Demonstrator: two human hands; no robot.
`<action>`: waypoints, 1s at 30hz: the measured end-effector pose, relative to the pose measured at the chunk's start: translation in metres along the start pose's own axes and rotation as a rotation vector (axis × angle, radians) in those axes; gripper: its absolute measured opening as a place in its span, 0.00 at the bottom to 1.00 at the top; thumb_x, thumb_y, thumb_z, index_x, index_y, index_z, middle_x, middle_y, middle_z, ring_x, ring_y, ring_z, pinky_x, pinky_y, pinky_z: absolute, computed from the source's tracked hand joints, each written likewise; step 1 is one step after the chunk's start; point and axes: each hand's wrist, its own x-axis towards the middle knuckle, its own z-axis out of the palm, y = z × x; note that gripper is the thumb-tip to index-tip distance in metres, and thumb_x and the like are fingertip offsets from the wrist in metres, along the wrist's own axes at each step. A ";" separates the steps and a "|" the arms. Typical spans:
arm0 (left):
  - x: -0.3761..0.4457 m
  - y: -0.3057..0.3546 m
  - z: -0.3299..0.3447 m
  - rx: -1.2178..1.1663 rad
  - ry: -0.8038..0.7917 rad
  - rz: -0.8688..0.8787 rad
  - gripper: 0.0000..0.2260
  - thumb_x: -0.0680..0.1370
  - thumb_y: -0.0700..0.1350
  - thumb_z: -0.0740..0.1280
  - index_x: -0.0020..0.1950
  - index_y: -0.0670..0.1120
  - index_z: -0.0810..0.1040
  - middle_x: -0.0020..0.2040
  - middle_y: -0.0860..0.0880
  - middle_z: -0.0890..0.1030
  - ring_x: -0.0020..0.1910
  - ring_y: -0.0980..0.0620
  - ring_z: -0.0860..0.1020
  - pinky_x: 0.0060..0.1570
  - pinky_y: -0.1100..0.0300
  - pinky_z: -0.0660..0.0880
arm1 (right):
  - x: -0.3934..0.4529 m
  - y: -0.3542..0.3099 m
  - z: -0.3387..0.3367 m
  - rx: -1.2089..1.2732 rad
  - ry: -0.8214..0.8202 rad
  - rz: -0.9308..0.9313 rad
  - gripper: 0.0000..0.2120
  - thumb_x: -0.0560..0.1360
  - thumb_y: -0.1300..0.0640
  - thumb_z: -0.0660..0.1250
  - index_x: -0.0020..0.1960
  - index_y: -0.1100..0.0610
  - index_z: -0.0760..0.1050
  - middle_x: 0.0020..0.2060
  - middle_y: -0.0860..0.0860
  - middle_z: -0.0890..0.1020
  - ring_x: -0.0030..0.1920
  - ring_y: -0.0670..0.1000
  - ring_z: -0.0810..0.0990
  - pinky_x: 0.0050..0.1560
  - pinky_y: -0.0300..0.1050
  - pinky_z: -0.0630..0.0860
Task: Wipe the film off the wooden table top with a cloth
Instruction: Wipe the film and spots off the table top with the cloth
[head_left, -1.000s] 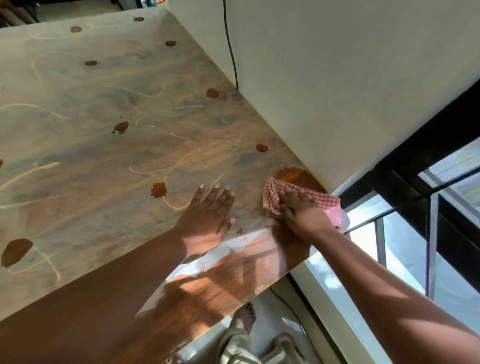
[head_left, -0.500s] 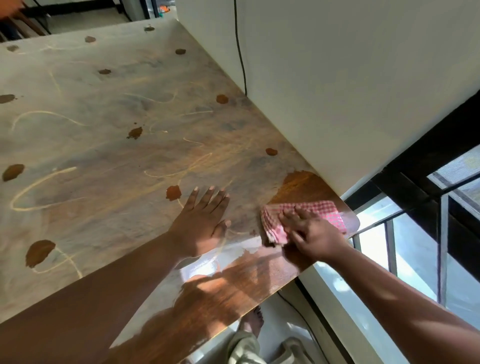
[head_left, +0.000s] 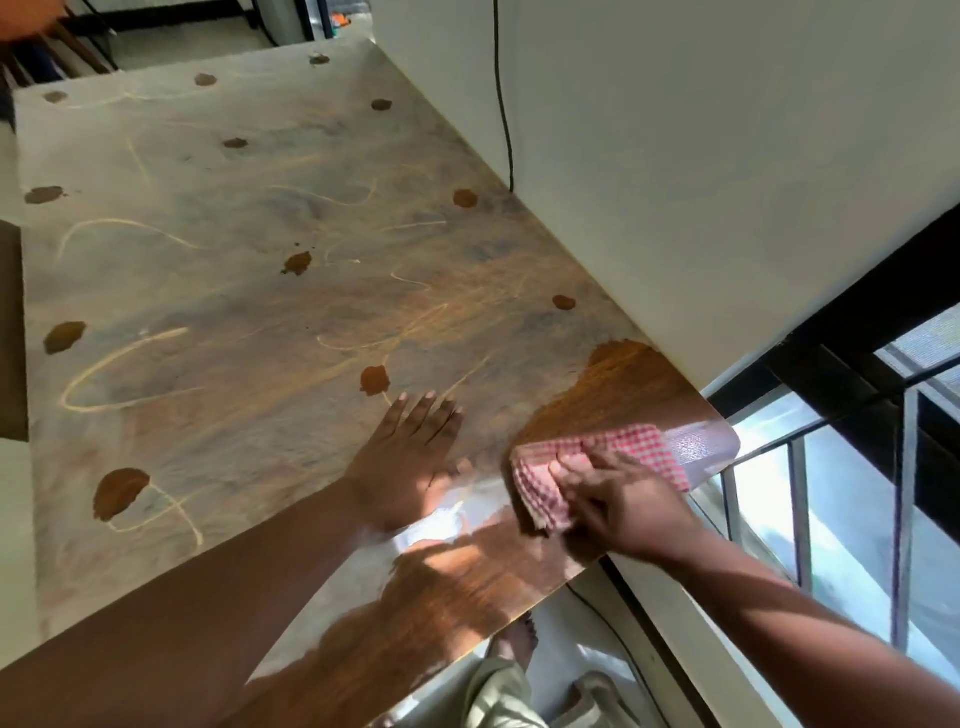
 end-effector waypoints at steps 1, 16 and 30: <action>-0.003 -0.002 0.001 0.005 -0.010 -0.005 0.33 0.77 0.62 0.34 0.78 0.45 0.41 0.79 0.45 0.42 0.77 0.45 0.38 0.68 0.51 0.24 | 0.012 -0.003 -0.001 -0.027 -0.002 0.030 0.20 0.79 0.45 0.57 0.69 0.45 0.70 0.69 0.47 0.71 0.72 0.55 0.64 0.68 0.48 0.63; -0.059 -0.047 0.029 -0.087 0.030 -0.166 0.30 0.80 0.60 0.39 0.79 0.46 0.43 0.79 0.45 0.44 0.77 0.48 0.39 0.69 0.56 0.28 | 0.012 -0.061 0.034 0.073 0.019 -0.007 0.20 0.80 0.48 0.55 0.72 0.45 0.67 0.72 0.44 0.65 0.75 0.52 0.57 0.72 0.45 0.50; -0.112 -0.076 0.045 -0.094 0.058 -0.258 0.30 0.78 0.58 0.38 0.79 0.47 0.44 0.79 0.47 0.45 0.77 0.48 0.40 0.68 0.56 0.26 | -0.001 -0.105 0.056 0.054 -0.037 -0.137 0.20 0.79 0.41 0.48 0.61 0.43 0.76 0.65 0.41 0.75 0.71 0.49 0.65 0.68 0.45 0.57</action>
